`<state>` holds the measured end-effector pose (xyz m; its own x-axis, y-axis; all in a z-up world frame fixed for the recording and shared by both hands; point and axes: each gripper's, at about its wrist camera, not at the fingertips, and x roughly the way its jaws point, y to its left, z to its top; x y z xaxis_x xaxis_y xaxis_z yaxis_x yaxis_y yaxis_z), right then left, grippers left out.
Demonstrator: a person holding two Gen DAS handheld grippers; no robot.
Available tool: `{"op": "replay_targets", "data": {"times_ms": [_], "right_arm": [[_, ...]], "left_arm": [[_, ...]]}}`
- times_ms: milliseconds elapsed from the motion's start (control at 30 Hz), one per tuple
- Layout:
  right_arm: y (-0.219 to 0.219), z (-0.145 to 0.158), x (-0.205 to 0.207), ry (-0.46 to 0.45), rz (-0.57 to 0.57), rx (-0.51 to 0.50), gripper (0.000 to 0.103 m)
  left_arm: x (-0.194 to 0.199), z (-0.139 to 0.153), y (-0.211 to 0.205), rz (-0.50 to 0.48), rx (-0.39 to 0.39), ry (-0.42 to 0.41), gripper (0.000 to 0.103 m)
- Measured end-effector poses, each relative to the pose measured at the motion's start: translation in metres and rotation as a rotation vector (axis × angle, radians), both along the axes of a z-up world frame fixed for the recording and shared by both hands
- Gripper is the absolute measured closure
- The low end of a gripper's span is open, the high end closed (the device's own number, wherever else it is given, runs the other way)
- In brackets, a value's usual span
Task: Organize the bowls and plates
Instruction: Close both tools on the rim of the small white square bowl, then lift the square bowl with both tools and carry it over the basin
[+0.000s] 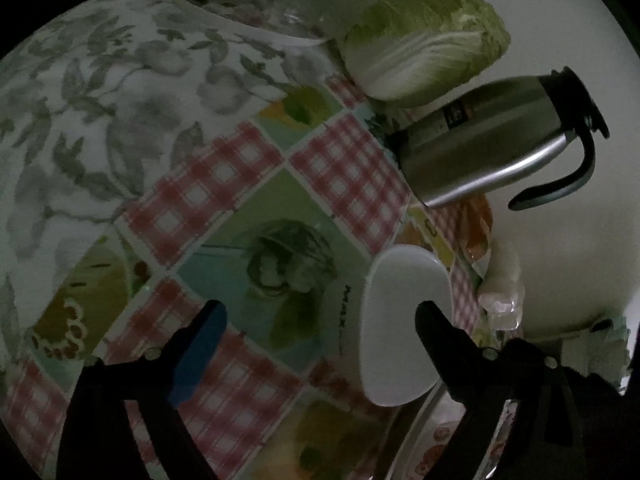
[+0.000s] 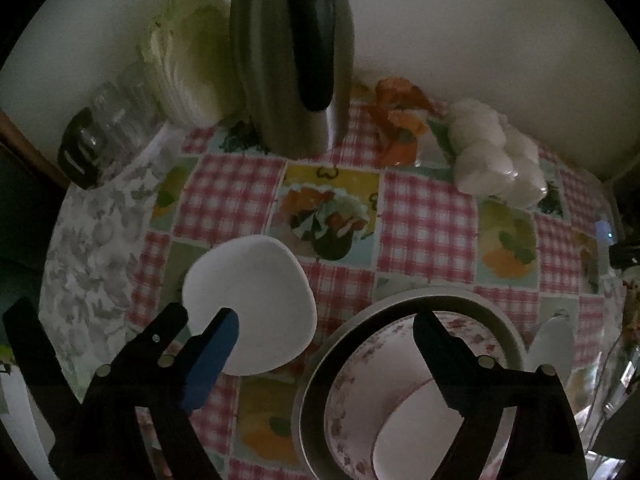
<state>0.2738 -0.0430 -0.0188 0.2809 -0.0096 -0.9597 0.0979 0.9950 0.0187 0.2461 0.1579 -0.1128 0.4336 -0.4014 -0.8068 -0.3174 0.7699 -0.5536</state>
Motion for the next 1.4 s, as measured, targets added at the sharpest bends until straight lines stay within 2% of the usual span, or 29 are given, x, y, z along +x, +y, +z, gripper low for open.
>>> {"op": "replay_targets", "data": {"times_ms": [67,133,200,267,300,333,467,633,700,800,867,933,1067,1200,1400], "right_arm": [[0.002,-0.01,0.003,0.004,0.009,0.006,0.012],[0.004,-0.017,0.004,-0.001,0.014,0.001,0.013],[0.004,-0.024,0.006,0.002,0.019,-0.007,0.014],[0.002,-0.03,0.008,0.009,0.011,-0.01,0.025],[0.001,-0.033,0.009,0.014,0.013,-0.01,0.03],[0.0,-0.037,0.01,0.02,0.015,-0.013,0.032],[-0.001,-0.044,0.012,0.017,0.021,-0.002,0.041],[0.004,-0.052,0.015,0.021,0.059,-0.001,0.054],[0.007,-0.056,0.015,0.023,0.072,-0.004,0.066],[0.01,-0.062,0.016,0.028,0.087,-0.023,0.077],[0.011,-0.066,0.017,0.03,0.092,-0.031,0.081],[0.011,-0.068,0.017,0.032,0.088,-0.031,0.081],[0.013,-0.068,0.017,0.032,0.097,-0.04,0.087],[0.014,-0.067,0.017,0.041,0.106,-0.073,0.088],[0.015,-0.055,0.014,0.017,0.102,-0.051,0.09]], "left_arm": [[0.002,-0.002,-0.004,-0.01,0.004,0.003,0.013],[0.004,-0.005,-0.005,-0.016,0.01,0.016,0.024],[0.005,-0.01,-0.006,-0.023,0.003,0.033,0.026],[0.006,-0.013,-0.007,-0.023,-0.008,0.041,0.026],[0.007,-0.015,-0.008,-0.026,-0.013,0.044,0.031],[0.008,-0.015,-0.009,-0.03,-0.015,0.045,0.036],[0.011,-0.017,-0.014,-0.044,-0.014,0.048,0.042],[0.016,-0.023,-0.023,-0.07,-0.017,0.061,0.063],[0.017,-0.025,-0.026,-0.079,-0.013,0.067,0.067],[0.017,-0.029,-0.029,-0.084,-0.017,0.074,0.08],[0.017,-0.03,-0.029,-0.079,-0.023,0.07,0.081],[0.016,-0.03,-0.03,-0.081,-0.023,0.063,0.081],[0.016,-0.032,-0.03,-0.09,-0.06,0.06,0.082],[0.016,-0.031,-0.03,-0.097,-0.061,0.064,0.082],[0.014,-0.019,-0.026,-0.094,-0.064,0.047,0.082]]}}
